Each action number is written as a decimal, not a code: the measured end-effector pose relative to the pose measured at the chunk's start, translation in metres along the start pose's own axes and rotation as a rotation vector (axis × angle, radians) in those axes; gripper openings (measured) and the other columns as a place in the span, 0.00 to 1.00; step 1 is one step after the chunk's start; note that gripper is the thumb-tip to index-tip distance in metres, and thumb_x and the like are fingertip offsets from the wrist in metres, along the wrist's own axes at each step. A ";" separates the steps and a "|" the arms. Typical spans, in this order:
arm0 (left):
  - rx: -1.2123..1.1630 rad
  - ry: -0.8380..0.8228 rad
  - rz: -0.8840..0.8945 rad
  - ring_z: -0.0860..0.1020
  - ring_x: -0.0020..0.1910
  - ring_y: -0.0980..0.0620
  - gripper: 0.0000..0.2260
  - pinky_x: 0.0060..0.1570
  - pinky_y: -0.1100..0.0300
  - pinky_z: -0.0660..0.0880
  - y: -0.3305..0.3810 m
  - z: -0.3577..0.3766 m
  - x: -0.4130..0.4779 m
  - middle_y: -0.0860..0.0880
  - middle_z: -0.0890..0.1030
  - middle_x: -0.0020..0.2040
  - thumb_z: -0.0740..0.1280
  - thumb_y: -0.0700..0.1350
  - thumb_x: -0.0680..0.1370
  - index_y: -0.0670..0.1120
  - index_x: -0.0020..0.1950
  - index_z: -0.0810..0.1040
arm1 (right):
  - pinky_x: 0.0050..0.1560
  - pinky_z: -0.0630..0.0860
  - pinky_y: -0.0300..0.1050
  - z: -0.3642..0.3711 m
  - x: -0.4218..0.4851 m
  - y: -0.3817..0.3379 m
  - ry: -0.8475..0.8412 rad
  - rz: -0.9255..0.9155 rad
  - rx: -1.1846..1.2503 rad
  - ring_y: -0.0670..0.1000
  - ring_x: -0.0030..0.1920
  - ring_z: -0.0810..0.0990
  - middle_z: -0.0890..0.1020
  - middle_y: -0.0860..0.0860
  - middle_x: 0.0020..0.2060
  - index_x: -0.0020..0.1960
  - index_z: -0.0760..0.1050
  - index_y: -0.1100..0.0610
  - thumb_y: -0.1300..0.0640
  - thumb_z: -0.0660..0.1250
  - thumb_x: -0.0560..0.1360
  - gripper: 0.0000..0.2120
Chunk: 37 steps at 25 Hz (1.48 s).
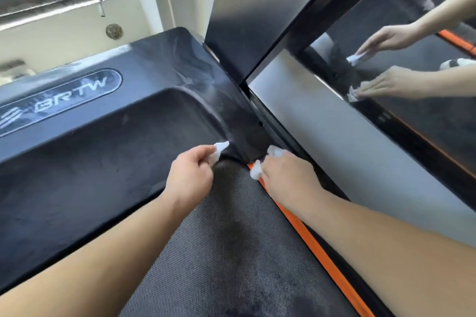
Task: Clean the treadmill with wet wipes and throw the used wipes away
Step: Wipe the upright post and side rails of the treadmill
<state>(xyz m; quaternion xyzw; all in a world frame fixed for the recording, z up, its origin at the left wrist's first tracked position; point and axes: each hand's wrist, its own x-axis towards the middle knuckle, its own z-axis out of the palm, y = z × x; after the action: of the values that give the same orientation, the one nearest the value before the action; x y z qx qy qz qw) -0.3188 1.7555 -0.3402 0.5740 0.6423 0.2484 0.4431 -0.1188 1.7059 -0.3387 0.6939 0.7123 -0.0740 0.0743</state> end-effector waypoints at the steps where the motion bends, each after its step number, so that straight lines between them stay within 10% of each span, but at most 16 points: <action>1: -0.205 -0.016 -0.102 0.85 0.48 0.49 0.14 0.51 0.53 0.83 0.011 0.003 -0.003 0.49 0.87 0.48 0.64 0.37 0.79 0.51 0.55 0.85 | 0.41 0.69 0.47 -0.009 -0.001 -0.007 0.007 -0.002 0.054 0.55 0.54 0.79 0.78 0.49 0.50 0.51 0.77 0.49 0.50 0.60 0.81 0.08; 5: -0.562 -0.152 -0.316 0.86 0.50 0.42 0.07 0.55 0.45 0.81 0.022 0.002 -0.010 0.41 0.87 0.49 0.70 0.41 0.77 0.43 0.53 0.85 | 0.39 0.75 0.50 -0.024 -0.006 -0.034 -0.026 0.190 0.684 0.56 0.40 0.80 0.79 0.54 0.31 0.35 0.71 0.58 0.49 0.64 0.75 0.15; 10: -0.679 -0.103 -0.399 0.86 0.52 0.44 0.09 0.53 0.49 0.81 0.029 -0.028 -0.006 0.40 0.87 0.51 0.67 0.38 0.82 0.39 0.62 0.79 | 0.52 0.84 0.54 -0.043 -0.003 -0.034 -0.304 0.522 1.641 0.55 0.44 0.88 0.88 0.58 0.44 0.53 0.81 0.61 0.50 0.79 0.71 0.18; 14: -0.711 -0.090 -0.302 0.86 0.51 0.43 0.09 0.55 0.47 0.82 0.058 -0.041 -0.008 0.38 0.86 0.51 0.63 0.32 0.81 0.40 0.56 0.81 | 0.43 0.85 0.50 -0.056 0.000 -0.022 -0.173 0.626 1.666 0.59 0.46 0.88 0.87 0.62 0.46 0.56 0.80 0.66 0.64 0.72 0.76 0.09; 20: -0.866 -0.464 -0.118 0.84 0.53 0.40 0.13 0.58 0.44 0.80 0.098 -0.056 -0.021 0.36 0.84 0.58 0.63 0.33 0.81 0.40 0.63 0.80 | 0.64 0.77 0.62 -0.092 0.005 -0.019 -0.328 0.486 1.914 0.62 0.56 0.84 0.83 0.64 0.58 0.64 0.79 0.64 0.55 0.56 0.82 0.19; 26: -0.229 0.026 0.201 0.83 0.43 0.61 0.11 0.41 0.65 0.80 0.118 -0.040 -0.023 0.56 0.85 0.44 0.69 0.38 0.76 0.55 0.49 0.81 | 0.72 0.69 0.63 -0.123 0.010 -0.021 -0.418 0.267 2.125 0.64 0.66 0.78 0.80 0.64 0.64 0.69 0.76 0.63 0.41 0.54 0.82 0.30; 30: -0.125 0.123 0.282 0.80 0.46 0.65 0.10 0.47 0.67 0.77 0.130 -0.038 -0.010 0.61 0.83 0.44 0.72 0.40 0.74 0.56 0.49 0.82 | 0.61 0.80 0.57 -0.136 0.012 -0.025 -0.195 0.336 1.946 0.59 0.54 0.85 0.85 0.62 0.56 0.62 0.80 0.62 0.57 0.65 0.81 0.14; 37: -0.225 0.165 -0.064 0.74 0.34 0.52 0.21 0.32 0.59 0.71 0.151 -0.044 -0.003 0.51 0.78 0.39 0.80 0.58 0.69 0.47 0.46 0.74 | 0.50 0.85 0.56 -0.176 0.023 -0.018 0.217 0.345 1.436 0.52 0.44 0.87 0.87 0.55 0.41 0.49 0.83 0.58 0.63 0.71 0.72 0.06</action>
<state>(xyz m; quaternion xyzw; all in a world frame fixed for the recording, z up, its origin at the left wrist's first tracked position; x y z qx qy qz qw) -0.2786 1.7938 -0.1925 0.4777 0.6625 0.3510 0.4579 -0.1377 1.7651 -0.1714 0.6772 0.3729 -0.4396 -0.4573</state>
